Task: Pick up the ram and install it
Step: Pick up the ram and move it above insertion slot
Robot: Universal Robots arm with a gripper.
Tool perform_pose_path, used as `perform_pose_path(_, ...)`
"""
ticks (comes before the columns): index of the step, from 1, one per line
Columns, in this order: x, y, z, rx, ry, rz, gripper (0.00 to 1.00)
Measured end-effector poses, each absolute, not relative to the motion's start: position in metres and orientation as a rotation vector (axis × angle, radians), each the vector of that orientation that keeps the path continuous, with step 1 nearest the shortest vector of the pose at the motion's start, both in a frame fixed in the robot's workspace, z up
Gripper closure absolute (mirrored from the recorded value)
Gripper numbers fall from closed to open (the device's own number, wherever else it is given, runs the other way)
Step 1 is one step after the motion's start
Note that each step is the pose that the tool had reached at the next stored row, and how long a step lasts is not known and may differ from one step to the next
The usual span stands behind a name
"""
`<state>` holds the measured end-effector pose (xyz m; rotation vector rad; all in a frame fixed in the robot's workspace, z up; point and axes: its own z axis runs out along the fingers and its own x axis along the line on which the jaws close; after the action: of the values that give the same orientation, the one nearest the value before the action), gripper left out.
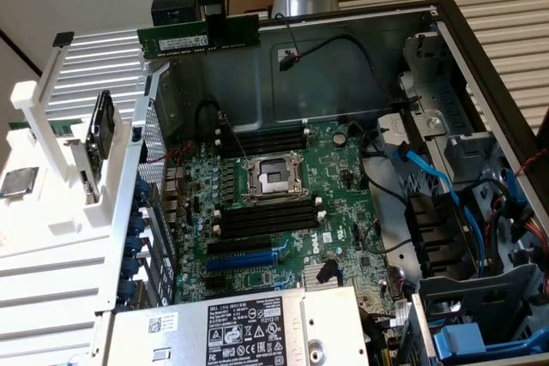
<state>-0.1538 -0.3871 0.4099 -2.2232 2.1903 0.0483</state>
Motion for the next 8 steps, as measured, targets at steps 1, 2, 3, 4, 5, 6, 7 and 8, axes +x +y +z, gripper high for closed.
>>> perform_pose_path(1,-0.1538,-0.3871,0.4099,-2.223,2.19,0.048,0.86)
perform_pose_path(2,-0.1538,-0.3871,0.4099,-2.223,2.191,0.048,0.86)
perform_pose_path(3,-0.1538,-0.3871,0.4099,-2.223,2.191,0.048,0.86)
perform_pose_path(4,-0.1537,-0.3871,0.41,-2.223,2.191,0.048,0.86)
perform_pose_path(5,-0.1537,-0.3871,0.41,-2.223,2.191,0.048,0.86)
perform_pose_path(6,-0.1537,-0.3871,0.41,-2.223,2.191,0.048,0.86)
perform_pose_path(7,-0.1537,-0.3871,0.41,-2.223,2.191,0.048,0.86)
perform_pose_path(8,-0.1536,-0.3871,0.41,-2.223,2.191,0.048,0.86)
